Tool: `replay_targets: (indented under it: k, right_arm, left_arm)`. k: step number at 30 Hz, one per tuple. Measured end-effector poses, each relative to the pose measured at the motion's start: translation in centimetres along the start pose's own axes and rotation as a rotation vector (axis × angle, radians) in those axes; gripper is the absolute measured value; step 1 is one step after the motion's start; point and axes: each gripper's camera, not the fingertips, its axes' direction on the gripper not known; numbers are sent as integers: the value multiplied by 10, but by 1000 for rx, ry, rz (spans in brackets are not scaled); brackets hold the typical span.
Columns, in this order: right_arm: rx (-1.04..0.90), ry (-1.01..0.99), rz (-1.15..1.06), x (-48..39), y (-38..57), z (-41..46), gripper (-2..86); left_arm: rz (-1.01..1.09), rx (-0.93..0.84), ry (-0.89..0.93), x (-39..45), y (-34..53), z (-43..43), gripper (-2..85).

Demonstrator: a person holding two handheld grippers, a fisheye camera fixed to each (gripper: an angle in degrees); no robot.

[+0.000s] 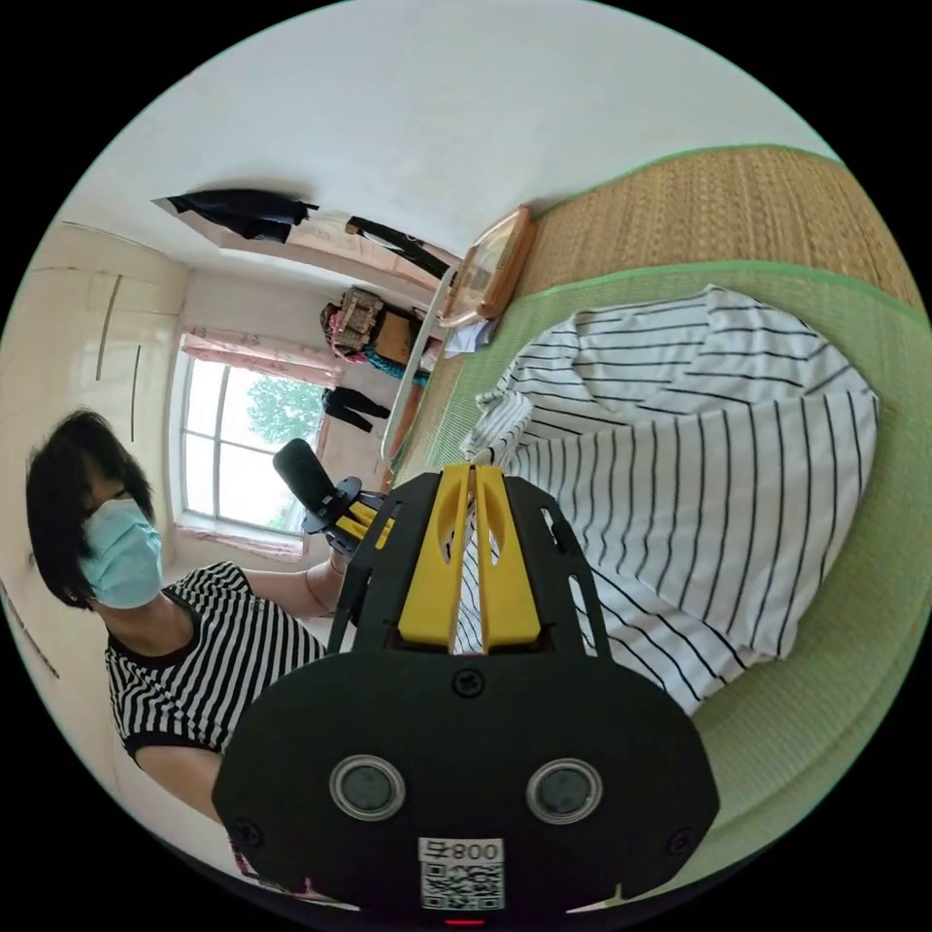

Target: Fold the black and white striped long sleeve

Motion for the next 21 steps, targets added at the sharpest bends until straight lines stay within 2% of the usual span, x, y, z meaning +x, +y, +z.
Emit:
replay_targets:
  k: [6, 21]
  right_arm:
    - [-20, 38, 75, 39, 38, -24, 5]
    - [-13, 141, 207, 110, 88, -55, 5]
  left_arm:
    - [-37, -55, 95, -2, -35, 58, 5]
    - [-107, -182, 139, -27, -105, 180, 5]
